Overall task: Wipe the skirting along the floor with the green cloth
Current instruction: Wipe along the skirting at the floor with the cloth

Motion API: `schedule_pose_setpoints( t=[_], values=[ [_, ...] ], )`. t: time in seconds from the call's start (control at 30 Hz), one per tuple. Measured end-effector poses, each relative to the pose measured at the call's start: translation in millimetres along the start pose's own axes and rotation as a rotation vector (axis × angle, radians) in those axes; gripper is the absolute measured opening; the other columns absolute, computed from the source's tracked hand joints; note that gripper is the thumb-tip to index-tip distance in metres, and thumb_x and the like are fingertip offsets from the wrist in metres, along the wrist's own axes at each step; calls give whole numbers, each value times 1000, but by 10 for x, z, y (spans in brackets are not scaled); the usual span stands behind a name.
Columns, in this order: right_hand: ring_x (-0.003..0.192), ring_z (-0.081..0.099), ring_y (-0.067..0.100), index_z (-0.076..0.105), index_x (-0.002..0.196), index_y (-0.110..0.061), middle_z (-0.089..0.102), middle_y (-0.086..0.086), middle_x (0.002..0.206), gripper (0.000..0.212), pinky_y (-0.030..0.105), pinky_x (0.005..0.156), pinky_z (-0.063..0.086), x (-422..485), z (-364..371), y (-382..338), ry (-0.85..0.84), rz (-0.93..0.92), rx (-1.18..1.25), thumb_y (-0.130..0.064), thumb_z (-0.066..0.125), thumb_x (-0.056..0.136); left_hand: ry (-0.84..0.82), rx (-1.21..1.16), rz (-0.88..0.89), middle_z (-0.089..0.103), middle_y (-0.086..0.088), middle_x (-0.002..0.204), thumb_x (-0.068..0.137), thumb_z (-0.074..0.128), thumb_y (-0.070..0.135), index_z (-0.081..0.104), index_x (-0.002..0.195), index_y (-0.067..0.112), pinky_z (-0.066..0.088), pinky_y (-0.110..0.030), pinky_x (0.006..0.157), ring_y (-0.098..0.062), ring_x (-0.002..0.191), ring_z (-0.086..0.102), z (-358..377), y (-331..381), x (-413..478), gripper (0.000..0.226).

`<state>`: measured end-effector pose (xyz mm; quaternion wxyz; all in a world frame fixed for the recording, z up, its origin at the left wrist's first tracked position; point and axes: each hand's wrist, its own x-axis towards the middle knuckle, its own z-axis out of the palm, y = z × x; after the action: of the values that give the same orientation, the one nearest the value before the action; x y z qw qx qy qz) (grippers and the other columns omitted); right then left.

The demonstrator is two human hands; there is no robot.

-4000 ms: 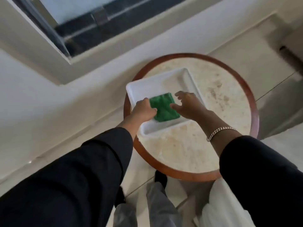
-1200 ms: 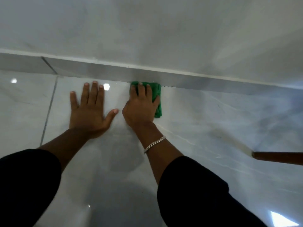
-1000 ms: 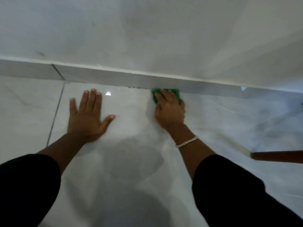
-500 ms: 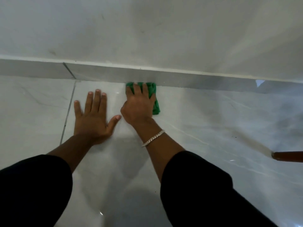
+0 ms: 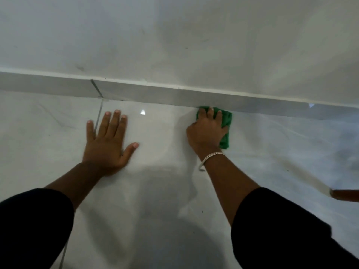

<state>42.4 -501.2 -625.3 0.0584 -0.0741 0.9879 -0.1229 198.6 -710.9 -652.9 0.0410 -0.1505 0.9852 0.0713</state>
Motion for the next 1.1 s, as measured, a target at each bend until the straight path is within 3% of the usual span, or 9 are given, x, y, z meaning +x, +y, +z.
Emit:
schedule_pose_setpoints(
  t=[0.17, 0.33, 0.47, 0.57, 0.7, 0.87, 1.0, 1.1],
  values=[
    [139, 32, 38, 49, 135, -11, 47, 13, 145, 61, 63, 106, 27, -212, 208, -508, 8, -251, 0, -21, 48, 75, 5, -2, -32, -2, -11, 168, 86, 11, 69, 1, 158, 14, 1, -61, 122, -31, 155, -4, 87, 205, 132, 92],
    [130, 47, 31, 57, 130, -19, 58, 4, 138, 51, 53, 96, 42, -37, 115, -122, 39, -535, -65, -23, 50, 80, 9, 8, -2, 0, -9, 169, 87, 14, 70, 1, 158, 15, 3, -62, 121, -30, 156, -1, 86, 165, 122, 91],
    [125, 53, 27, 59, 127, -27, 62, 1, 132, 51, 47, 90, 46, 132, -39, 548, 160, -412, -82, -27, 40, 80, -10, 7, 4, -1, -9, 169, 87, 17, 71, 2, 158, 17, 3, -65, 120, -31, 156, -2, 57, 157, 126, 91],
    [122, 54, 29, 61, 124, -23, 64, 4, 128, 53, 48, 87, 48, 197, -133, 943, 209, -299, -93, -28, 35, 78, -7, 11, 5, 0, -9, 169, 87, 19, 72, 3, 159, 20, 4, -67, 119, -33, 155, -1, 59, 183, 124, 90],
    [121, 53, 35, 63, 118, -15, 65, 12, 121, 54, 59, 91, 43, 76, 19, 356, 240, -45, -4, -26, 37, 71, -8, 49, 7, -1, -11, 169, 87, 16, 72, 3, 159, 20, 5, -68, 118, -36, 155, -2, 51, 192, 130, 90],
    [126, 50, 37, 64, 119, -14, 64, 10, 126, 52, 58, 94, 39, -199, 265, -597, 134, -229, 135, -21, 44, 71, -28, 58, -8, -7, -9, 169, 84, 11, 75, -2, 158, 22, 1, -65, 120, -33, 155, -9, 58, 193, 160, 92],
    [120, 56, 28, 63, 122, -23, 67, -1, 125, 48, 47, 87, 45, -28, 143, -63, 147, -476, -24, -22, 45, 77, -30, 48, 7, -3, -8, 169, 86, 16, 73, 2, 159, 21, 3, -67, 119, -34, 155, -5, 33, 193, 146, 90],
    [120, 55, 28, 61, 124, -25, 66, 1, 124, 50, 48, 85, 49, 140, -77, 520, 158, -350, -98, -21, 44, 78, -27, 36, 13, -2, -9, 169, 86, 16, 73, 3, 159, 21, 4, -68, 118, -35, 155, -4, 23, 181, 131, 90]
  ],
)
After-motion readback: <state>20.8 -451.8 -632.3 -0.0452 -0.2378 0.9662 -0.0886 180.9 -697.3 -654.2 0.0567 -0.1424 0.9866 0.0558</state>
